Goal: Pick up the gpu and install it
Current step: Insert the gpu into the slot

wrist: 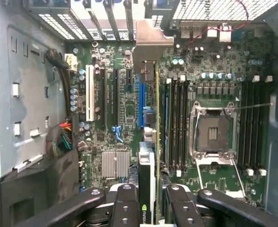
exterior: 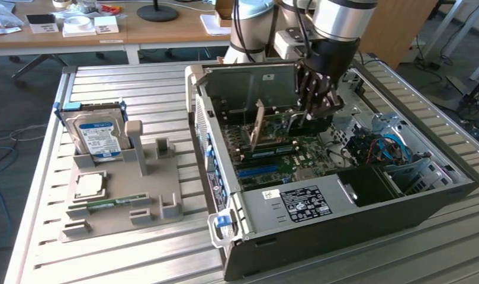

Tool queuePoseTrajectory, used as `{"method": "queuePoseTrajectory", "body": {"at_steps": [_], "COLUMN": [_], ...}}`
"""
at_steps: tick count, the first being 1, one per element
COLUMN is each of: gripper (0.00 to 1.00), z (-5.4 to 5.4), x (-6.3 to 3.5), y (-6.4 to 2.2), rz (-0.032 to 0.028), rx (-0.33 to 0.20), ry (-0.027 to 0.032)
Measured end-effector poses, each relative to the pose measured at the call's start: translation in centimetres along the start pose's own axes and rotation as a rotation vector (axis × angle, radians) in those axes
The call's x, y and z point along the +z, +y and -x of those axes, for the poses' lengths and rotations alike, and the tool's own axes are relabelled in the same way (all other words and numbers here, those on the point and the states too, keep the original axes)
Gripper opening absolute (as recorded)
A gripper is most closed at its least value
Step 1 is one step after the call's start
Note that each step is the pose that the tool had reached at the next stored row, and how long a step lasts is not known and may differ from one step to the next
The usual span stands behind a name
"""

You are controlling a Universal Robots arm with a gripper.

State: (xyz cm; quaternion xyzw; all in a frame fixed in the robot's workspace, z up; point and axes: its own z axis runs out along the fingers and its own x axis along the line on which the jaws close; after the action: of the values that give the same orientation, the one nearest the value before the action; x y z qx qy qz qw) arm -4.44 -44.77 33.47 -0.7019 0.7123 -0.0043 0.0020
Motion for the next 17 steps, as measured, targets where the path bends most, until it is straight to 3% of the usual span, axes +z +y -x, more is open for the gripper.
{"method": "queuePoseTrajectory", "body": {"at_steps": [13,17], "gripper": [0.27,0.27], "z": [-0.1,-0.1], "x": [1.61,1.66], "y": [1.35,1.40], "rz": [0.0000,0.0000], "rx": [0.000,0.000], "ry": [-0.0001,0.0002]}}
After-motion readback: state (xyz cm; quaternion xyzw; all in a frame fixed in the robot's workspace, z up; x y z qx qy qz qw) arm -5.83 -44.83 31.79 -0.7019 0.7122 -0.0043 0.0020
